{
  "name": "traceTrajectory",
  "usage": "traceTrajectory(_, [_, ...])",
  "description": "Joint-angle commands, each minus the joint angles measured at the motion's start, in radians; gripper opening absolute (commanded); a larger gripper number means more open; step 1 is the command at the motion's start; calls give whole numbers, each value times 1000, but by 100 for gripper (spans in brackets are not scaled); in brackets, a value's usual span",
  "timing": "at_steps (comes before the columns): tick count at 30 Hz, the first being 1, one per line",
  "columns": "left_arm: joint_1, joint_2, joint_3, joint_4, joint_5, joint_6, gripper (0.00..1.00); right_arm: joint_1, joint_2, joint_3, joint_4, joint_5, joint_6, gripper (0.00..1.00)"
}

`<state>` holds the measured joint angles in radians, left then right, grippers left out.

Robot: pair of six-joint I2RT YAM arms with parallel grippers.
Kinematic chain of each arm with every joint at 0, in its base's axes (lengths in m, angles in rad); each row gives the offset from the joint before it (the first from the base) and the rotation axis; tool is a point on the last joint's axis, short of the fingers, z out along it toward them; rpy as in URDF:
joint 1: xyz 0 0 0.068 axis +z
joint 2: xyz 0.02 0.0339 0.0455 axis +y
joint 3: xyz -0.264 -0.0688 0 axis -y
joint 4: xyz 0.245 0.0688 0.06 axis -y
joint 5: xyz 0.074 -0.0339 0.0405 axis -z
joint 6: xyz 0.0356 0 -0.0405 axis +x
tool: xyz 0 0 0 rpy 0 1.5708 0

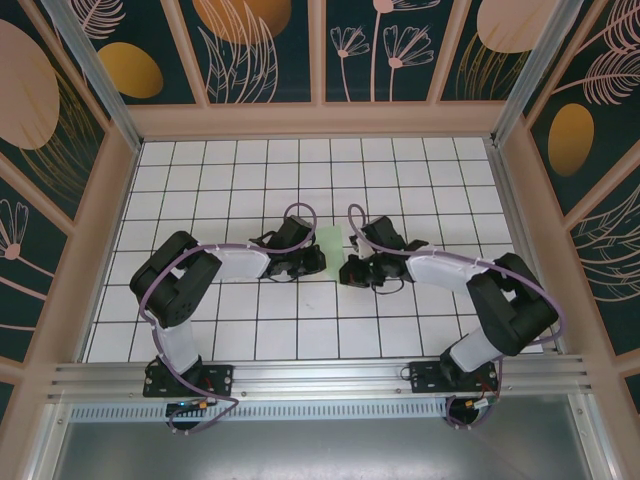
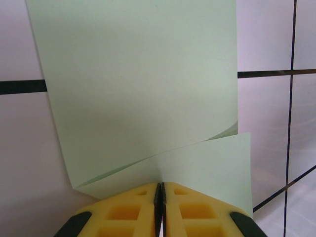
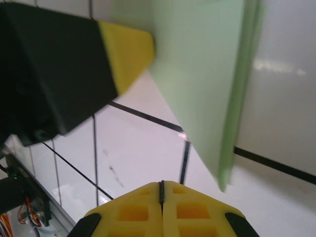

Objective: Fold a paper plane with a square sheet of paper (fold left side to right side)
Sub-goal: Third fold the triangle at the center of the table.

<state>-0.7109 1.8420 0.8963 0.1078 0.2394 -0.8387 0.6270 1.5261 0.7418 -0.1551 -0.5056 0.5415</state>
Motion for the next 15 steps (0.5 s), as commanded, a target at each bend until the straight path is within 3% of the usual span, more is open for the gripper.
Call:
traceTrajectory(1, [4, 52, -11, -97, -89, 23, 14, 8, 53, 58, -19, 23, 15, 8])
traceTrajectory(15, [5, 56, -10, -102, -93, 24, 14, 10, 138, 17, -72, 136, -24, 7])
